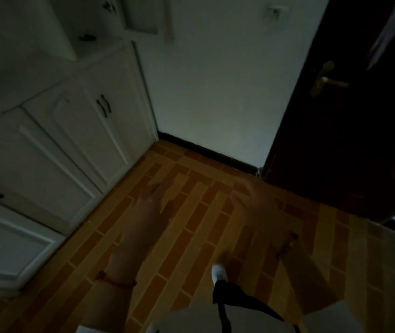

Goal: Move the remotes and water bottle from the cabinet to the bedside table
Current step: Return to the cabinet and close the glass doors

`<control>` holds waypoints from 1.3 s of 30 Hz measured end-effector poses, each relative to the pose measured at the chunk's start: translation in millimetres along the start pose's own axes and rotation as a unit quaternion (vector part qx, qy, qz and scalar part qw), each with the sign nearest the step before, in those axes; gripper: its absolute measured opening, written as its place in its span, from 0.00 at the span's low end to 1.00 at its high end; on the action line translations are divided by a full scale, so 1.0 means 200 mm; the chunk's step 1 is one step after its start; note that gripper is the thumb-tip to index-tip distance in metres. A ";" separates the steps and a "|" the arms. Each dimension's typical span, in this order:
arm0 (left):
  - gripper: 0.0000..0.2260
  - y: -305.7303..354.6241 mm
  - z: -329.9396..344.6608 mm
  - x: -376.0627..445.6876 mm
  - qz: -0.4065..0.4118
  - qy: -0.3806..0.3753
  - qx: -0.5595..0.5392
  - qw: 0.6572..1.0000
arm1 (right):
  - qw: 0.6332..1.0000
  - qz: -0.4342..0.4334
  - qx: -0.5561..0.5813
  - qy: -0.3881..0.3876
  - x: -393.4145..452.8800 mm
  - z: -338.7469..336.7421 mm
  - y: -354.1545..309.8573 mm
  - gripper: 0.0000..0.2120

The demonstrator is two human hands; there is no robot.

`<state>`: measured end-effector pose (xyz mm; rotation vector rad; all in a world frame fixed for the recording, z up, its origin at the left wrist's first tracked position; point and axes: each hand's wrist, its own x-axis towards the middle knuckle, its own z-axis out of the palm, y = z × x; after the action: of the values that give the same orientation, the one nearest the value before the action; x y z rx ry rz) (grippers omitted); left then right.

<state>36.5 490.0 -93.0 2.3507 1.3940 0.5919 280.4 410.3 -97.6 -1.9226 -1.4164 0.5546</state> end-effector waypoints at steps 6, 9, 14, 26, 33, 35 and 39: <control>0.20 -0.04 0.00 0.51 -0.063 0.047 0.014 0.997 | 0.997 -0.059 -0.026 -0.048 0.67 -0.07 -0.01 0.25; 0.21 -0.06 0.00 0.64 -0.088 0.065 0.020 0.994 | 0.993 -0.075 -0.021 -0.088 0.92 -0.06 -0.03 0.25; 0.21 -0.21 0.05 0.90 -0.135 0.076 0.031 0.987 | 0.987 -0.097 -0.009 -0.125 1.31 0.05 -0.04 0.25; 0.22 -0.67 -0.03 1.83 -0.165 0.124 0.027 0.978 | 0.982 -0.146 0.006 -0.120 2.38 0.38 -0.24 0.21; 0.20 -0.97 -0.22 2.47 -0.137 0.155 0.038 0.978 | 0.977 -0.186 0.042 -0.092 3.03 0.52 -0.49 0.23; 0.21 -1.03 -0.25 2.61 -0.131 0.152 0.036 0.979 | 0.975 -0.206 0.036 -0.081 3.19 0.55 -0.55 0.22; 0.22 -1.12 -0.30 2.86 -0.133 0.154 0.027 0.979 | 0.973 -0.217 0.035 -0.074 3.45 0.60 -0.63 0.21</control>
<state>85.8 1103.5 -50.0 2.1254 1.8426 0.8747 334.1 1119.2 -50.2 -1.4757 -1.8202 0.5346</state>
